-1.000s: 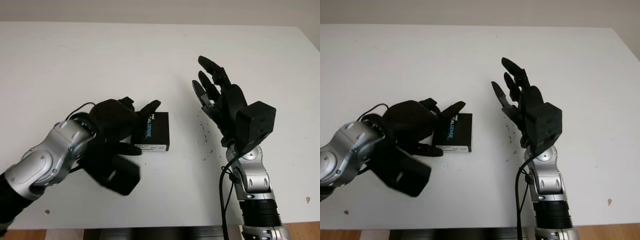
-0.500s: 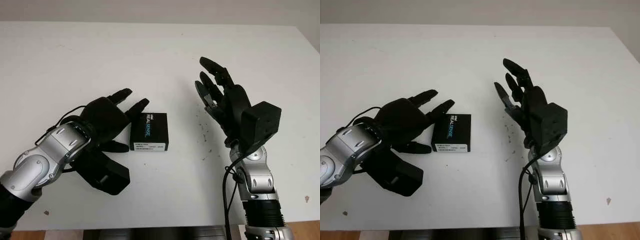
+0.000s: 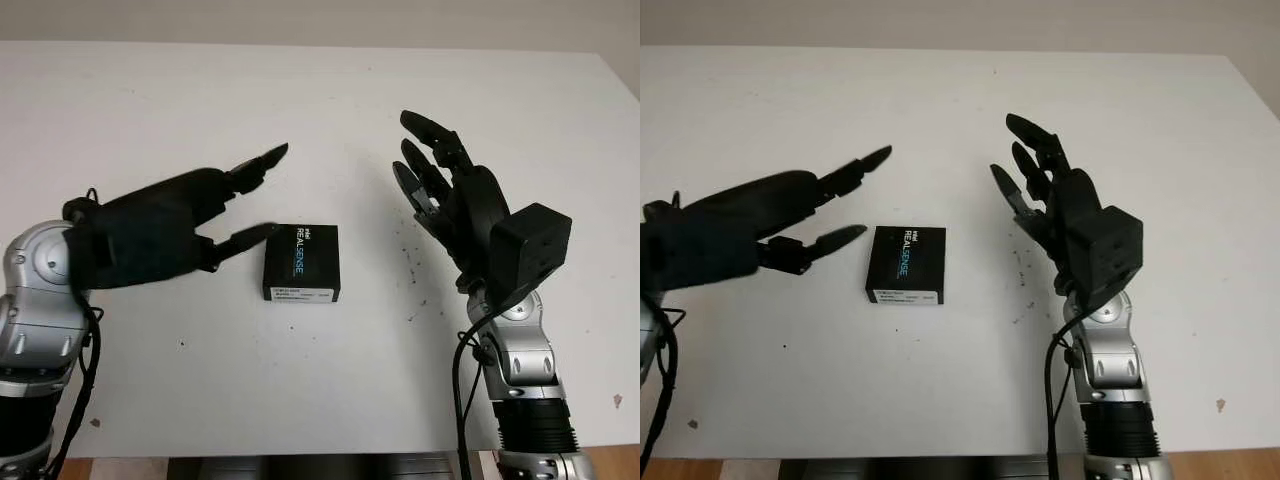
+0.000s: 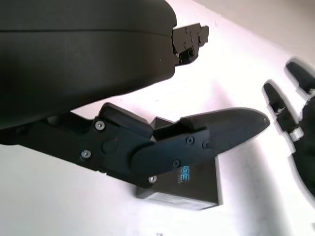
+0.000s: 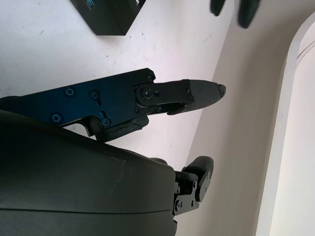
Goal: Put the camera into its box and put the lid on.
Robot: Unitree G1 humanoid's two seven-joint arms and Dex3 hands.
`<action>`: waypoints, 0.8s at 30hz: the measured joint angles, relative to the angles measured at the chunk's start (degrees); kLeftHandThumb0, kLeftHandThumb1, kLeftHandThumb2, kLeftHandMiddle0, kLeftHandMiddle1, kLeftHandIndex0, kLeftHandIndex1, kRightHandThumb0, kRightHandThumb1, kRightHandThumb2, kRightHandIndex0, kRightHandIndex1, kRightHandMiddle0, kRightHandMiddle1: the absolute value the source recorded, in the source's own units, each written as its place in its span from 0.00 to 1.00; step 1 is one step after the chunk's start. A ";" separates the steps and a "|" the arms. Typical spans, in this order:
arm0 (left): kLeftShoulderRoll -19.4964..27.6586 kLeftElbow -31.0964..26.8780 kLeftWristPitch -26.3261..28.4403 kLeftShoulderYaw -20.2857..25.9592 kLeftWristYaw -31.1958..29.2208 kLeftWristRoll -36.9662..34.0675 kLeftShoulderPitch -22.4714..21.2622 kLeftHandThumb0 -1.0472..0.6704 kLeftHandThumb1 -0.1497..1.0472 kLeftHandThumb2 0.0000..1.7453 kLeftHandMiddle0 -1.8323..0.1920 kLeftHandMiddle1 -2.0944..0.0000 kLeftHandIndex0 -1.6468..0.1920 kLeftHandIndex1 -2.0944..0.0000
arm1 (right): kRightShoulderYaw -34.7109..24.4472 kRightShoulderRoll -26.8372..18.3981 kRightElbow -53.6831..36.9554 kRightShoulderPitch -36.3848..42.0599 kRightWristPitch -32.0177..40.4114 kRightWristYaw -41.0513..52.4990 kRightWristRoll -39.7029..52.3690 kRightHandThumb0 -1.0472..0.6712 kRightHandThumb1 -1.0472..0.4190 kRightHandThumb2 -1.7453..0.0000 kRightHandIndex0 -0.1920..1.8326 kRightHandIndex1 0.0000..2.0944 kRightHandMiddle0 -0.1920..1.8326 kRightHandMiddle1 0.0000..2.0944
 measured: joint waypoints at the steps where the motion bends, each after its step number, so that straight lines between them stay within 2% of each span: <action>1: 0.03 0.01 0.17 1.22 0.62 -1.39 0.50 0.08 1.00 0.46 1.00 1.00 1.00 1.00 | 0.06 0.02 0.00 -0.01 0.30 0.01 0.10 0.25 0.00 0.84 0.18 0.01 0.08 0.25; 7: -0.52 0.96 2.63 6.14 4.21 -9.20 4.24 0.08 1.00 0.42 1.00 1.00 1.00 1.00 | 0.43 0.22 0.00 -0.24 1.94 0.04 0.52 0.24 0.00 0.84 0.16 0.01 0.09 0.20; 11: -8.13 1.78 2.57 8.80 15.16 -12.50 5.21 0.12 1.00 0.40 1.00 1.00 1.00 1.00 | 0.84 0.43 0.02 -0.49 2.14 -0.31 0.35 0.24 0.00 0.84 0.15 0.01 0.11 0.14; 14: -14.22 4.42 -1.15 9.10 23.95 -12.59 5.91 0.13 1.00 0.39 1.00 1.00 1.00 1.00 | 0.94 0.81 0.19 -0.67 2.13 -0.65 0.30 0.24 0.00 0.83 0.13 0.01 0.10 0.12; 18: -21.07 10.90 -9.44 9.13 33.03 -12.66 6.16 0.14 1.00 0.40 1.00 1.00 1.00 1.00 | 1.16 0.95 0.22 -0.79 2.80 -0.87 0.24 0.25 0.00 0.77 0.07 0.00 0.05 0.07; 20: -23.43 13.99 -14.18 9.14 34.57 -13.80 6.39 0.15 1.00 0.41 1.00 1.00 1.00 1.00 | 1.42 0.96 0.41 -0.92 2.82 -0.36 0.31 0.24 0.00 0.72 0.02 0.00 0.02 0.05; 24: -26.17 17.77 -21.41 8.90 35.22 -16.29 6.81 0.13 1.00 0.40 1.00 1.00 1.00 1.00 | 2.35 0.98 1.69 -1.34 2.65 -0.09 -0.08 0.20 0.00 0.69 0.00 0.00 0.00 0.01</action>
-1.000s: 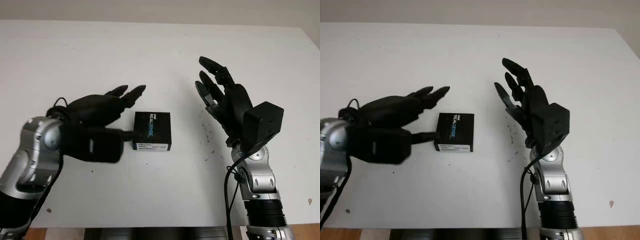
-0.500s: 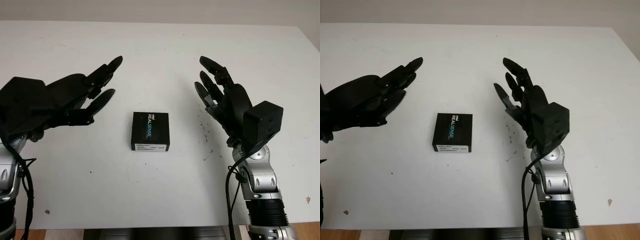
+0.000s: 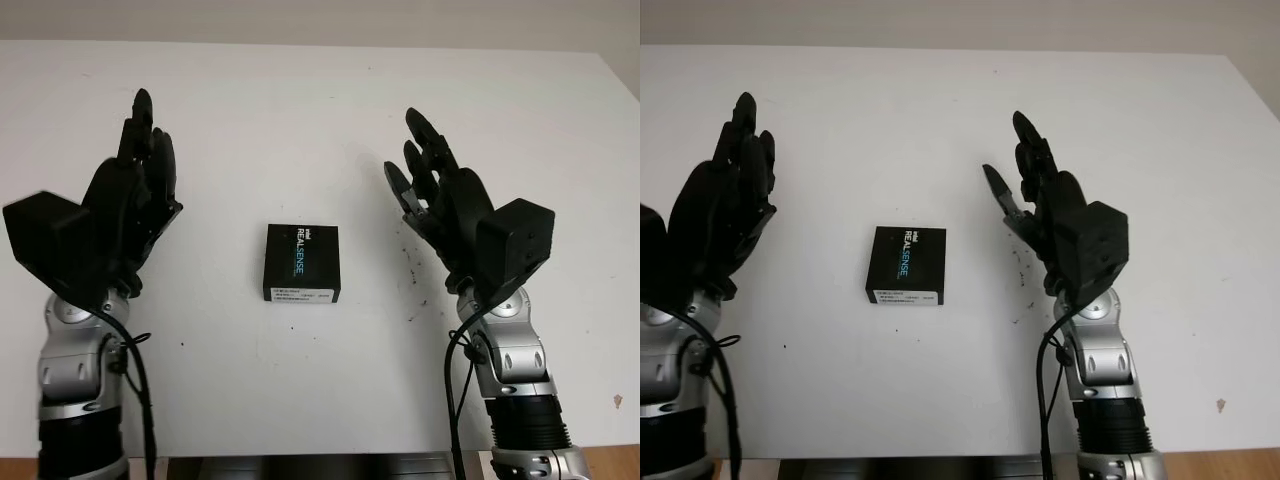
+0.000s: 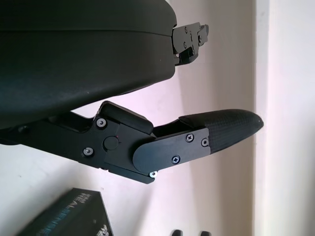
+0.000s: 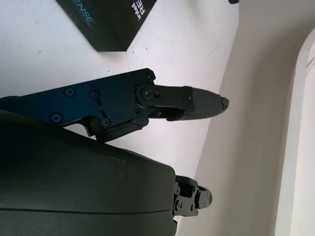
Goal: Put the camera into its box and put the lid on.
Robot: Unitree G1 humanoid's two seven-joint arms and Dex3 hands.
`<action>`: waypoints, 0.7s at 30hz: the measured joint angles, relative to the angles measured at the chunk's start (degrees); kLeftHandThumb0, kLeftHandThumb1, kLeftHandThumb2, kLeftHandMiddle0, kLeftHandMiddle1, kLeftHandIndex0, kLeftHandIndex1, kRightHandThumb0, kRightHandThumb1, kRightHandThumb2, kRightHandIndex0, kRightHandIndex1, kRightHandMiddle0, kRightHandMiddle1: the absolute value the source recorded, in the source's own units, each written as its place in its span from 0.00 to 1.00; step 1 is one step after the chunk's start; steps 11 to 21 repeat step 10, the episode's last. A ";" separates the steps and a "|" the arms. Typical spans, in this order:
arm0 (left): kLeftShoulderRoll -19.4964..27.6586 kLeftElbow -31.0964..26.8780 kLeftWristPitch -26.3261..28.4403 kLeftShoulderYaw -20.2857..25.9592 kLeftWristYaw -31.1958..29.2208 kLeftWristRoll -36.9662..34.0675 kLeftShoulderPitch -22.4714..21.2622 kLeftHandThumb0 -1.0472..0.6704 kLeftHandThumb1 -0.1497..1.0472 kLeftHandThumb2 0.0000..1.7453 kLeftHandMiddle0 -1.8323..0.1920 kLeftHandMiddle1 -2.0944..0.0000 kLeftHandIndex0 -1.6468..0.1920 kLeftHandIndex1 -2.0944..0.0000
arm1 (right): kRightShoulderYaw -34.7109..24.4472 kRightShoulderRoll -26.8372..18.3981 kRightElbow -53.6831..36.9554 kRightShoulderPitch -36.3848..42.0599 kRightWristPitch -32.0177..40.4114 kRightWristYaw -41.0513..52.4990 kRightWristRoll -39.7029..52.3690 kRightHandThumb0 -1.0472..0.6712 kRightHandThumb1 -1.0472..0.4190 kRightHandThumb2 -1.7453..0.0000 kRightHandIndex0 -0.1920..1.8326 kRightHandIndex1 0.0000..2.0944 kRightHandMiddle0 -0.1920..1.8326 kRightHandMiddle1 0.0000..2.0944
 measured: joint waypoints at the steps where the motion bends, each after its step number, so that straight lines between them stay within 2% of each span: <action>1: -0.61 0.49 -1.32 -0.10 0.34 -0.35 0.07 0.13 1.00 0.40 1.00 1.00 1.00 1.00 | 0.12 0.03 0.38 -0.08 -0.08 -0.01 0.00 0.19 0.00 0.68 0.00 0.00 0.00 0.01; 8: -2.20 3.80 -9.41 -2.29 0.40 -1.10 1.27 0.13 1.00 0.38 1.00 1.00 1.00 1.00 | 0.43 1.05 2.13 -0.22 -1.48 -0.16 0.18 0.17 0.00 0.66 0.00 0.00 0.00 0.00; 21: -2.19 4.48 -10.18 -2.48 0.20 -1.73 1.29 0.13 1.00 0.37 1.00 1.00 1.00 1.00 | 0.43 1.09 2.29 -0.22 -1.51 -0.21 0.18 0.17 0.00 0.66 0.00 0.00 0.00 0.00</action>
